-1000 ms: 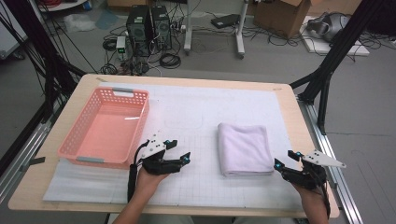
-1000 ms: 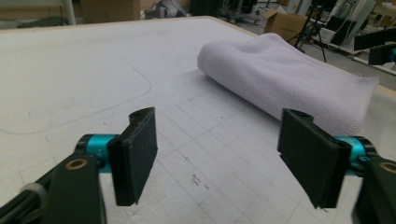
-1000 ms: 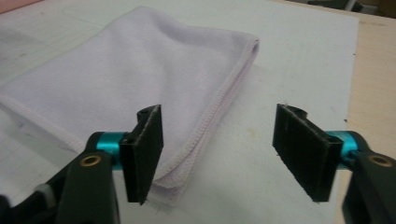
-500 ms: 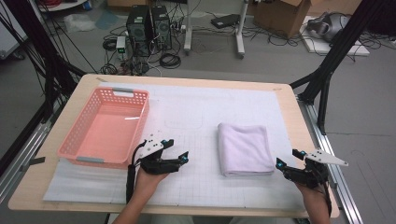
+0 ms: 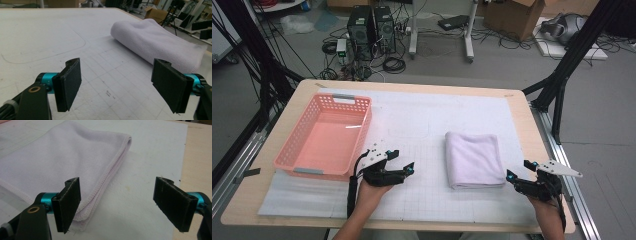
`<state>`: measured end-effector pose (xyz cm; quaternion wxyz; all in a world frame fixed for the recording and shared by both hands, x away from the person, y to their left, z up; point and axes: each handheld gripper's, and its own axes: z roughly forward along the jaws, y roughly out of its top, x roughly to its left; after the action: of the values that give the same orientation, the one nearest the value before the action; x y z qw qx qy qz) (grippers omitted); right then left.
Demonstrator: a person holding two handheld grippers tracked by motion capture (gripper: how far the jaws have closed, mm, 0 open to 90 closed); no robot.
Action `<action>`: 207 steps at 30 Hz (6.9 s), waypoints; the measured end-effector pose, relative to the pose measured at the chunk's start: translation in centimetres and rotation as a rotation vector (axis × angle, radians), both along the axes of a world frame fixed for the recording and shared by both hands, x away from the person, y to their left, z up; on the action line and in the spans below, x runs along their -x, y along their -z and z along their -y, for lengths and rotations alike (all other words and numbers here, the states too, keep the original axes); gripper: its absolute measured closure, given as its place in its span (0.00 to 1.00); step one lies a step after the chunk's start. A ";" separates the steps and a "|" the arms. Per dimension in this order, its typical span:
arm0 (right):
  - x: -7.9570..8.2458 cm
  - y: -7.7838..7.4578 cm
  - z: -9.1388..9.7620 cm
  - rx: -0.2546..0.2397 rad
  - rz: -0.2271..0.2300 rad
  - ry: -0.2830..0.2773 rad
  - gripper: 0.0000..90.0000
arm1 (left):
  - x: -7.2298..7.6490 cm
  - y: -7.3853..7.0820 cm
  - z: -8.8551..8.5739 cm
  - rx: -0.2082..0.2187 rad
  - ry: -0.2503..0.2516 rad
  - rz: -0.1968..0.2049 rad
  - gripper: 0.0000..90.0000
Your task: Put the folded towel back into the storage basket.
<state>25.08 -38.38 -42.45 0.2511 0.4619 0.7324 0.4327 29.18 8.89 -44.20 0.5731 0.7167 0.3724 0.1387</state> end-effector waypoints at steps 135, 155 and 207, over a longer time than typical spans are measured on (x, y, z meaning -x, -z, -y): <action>-0.2 -0.1 -2.2 -0.005 -0.001 -0.079 0.24 | -0.8 -11.3 -1.9 0.004 0.303 0.306 0.79; -0.3 -0.1 -2.3 -0.007 -0.001 -0.067 0.24 | -1.5 -14.2 -9.4 0.024 0.277 0.344 0.79; -0.4 0.1 -3.6 0.028 -0.018 -0.072 0.24 | -6.2 -8.3 -25.7 0.007 -0.011 0.026 0.77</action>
<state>25.52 -34.82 -42.52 0.2352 0.4355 0.7567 0.4272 35.36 34.62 -35.87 0.5797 0.7106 0.3694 0.1500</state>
